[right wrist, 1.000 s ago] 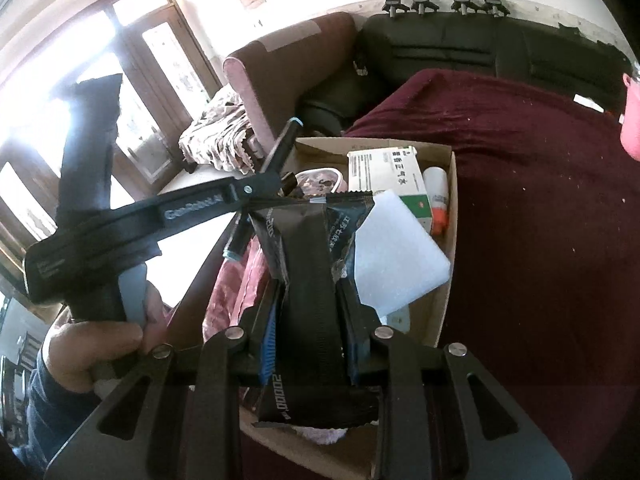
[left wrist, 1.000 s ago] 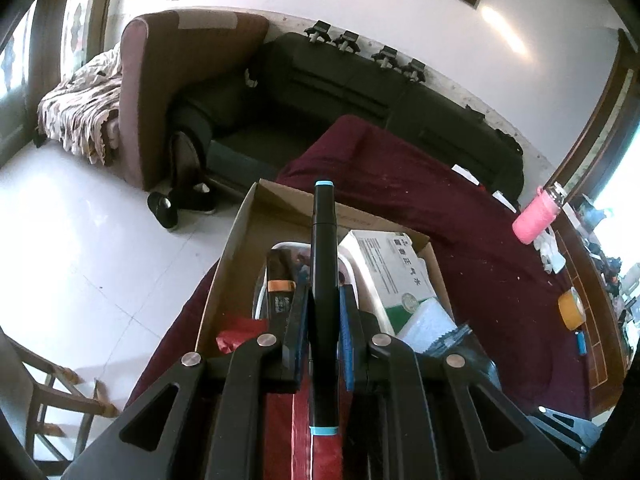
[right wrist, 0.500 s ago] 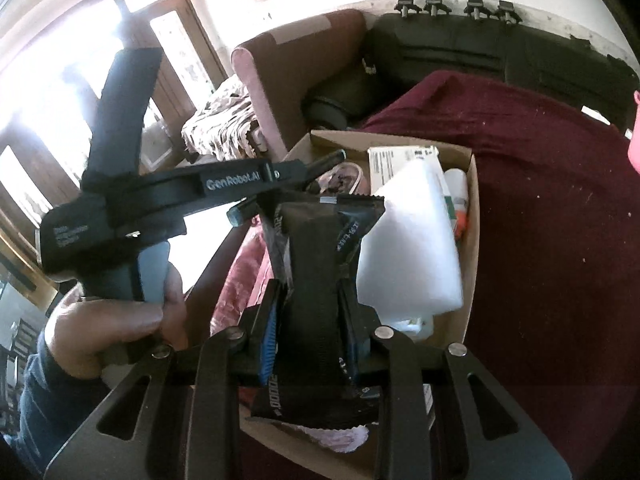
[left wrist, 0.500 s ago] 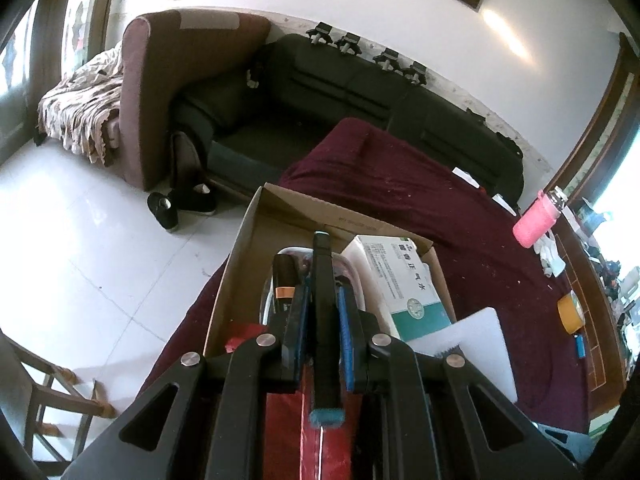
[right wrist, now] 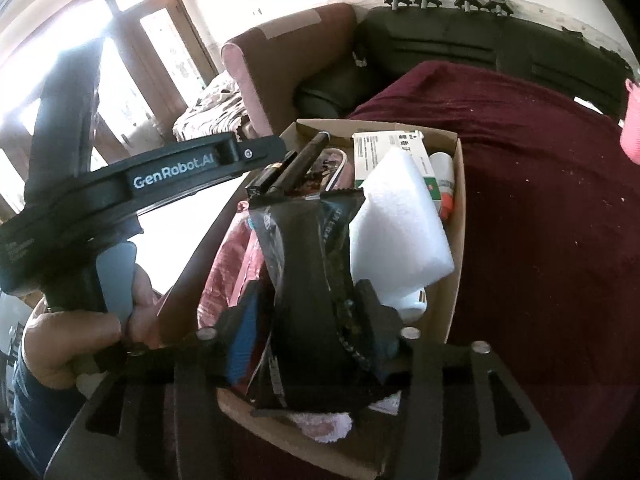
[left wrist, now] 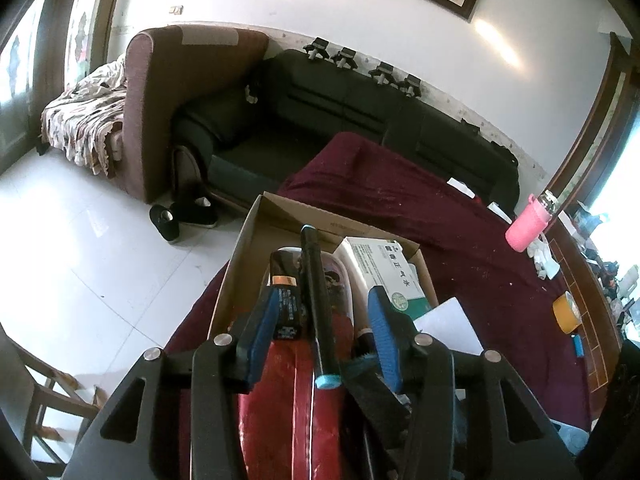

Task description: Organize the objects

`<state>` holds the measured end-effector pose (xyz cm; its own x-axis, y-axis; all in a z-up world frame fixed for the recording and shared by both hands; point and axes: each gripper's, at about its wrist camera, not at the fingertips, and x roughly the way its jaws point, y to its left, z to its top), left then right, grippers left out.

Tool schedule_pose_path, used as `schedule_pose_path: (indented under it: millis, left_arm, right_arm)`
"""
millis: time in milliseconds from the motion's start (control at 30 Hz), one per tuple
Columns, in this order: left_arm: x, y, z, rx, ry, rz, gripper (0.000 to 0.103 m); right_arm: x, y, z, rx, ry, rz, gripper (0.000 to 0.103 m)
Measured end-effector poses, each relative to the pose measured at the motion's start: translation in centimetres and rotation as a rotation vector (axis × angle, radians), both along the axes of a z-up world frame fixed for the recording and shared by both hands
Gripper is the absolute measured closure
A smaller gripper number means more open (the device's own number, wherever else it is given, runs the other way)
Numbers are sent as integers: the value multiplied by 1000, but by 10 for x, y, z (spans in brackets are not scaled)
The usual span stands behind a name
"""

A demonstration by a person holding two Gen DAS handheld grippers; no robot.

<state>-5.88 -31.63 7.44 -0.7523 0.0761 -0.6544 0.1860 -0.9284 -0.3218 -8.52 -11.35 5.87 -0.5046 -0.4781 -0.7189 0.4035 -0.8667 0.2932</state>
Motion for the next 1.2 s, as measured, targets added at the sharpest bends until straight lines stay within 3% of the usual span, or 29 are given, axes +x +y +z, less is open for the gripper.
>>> schedule_pose_path:
  millis: [233, 300, 367, 467, 500, 533, 567, 633, 733, 800, 900, 1000, 1200]
  left_arm:
    - [27, 6, 12, -23, 63, 40, 51]
    - [39, 10, 15, -33, 86, 55, 51]
    - [54, 16, 17, -58, 107, 87, 39]
    - [85, 30, 21, -105, 184, 125, 36]
    - [100, 39, 22, -136, 218, 144, 31]
    - [111, 44, 23, -154, 242, 153, 10]
    - [121, 50, 23, -168, 267, 161, 1]
    - [143, 66, 23, -209, 309, 166, 1]
    - [152, 87, 18, -282, 219, 178, 1]
    - [152, 94, 10, -281, 153, 182, 1]
    - [158, 104, 4, -315, 132, 214, 1]
    - [162, 118, -1, -403, 91, 244, 1]
    - [166, 134, -12, -411, 74, 213, 1]
  right_arm:
    - [24, 15, 15, 6, 61, -8, 48]
    - [32, 22, 17, 28, 83, -24, 42]
    - [42, 31, 19, 40, 104, -44, 37]
    - [58, 41, 19, 75, 131, -85, 27]
    - [63, 45, 19, 85, 143, -97, 26]
    - [70, 49, 19, 91, 157, -107, 24]
    - [79, 54, 19, 89, 175, -115, 21]
    - [93, 63, 21, 100, 215, -135, 21]
    - [116, 78, 19, 97, 265, -147, 21]
    - [128, 90, 14, 72, 274, -161, 19]
    - [139, 103, 2, 70, 262, -173, 19]
    - [148, 115, -3, 90, 254, -207, 19]
    - [161, 113, -4, 136, 320, -202, 19]
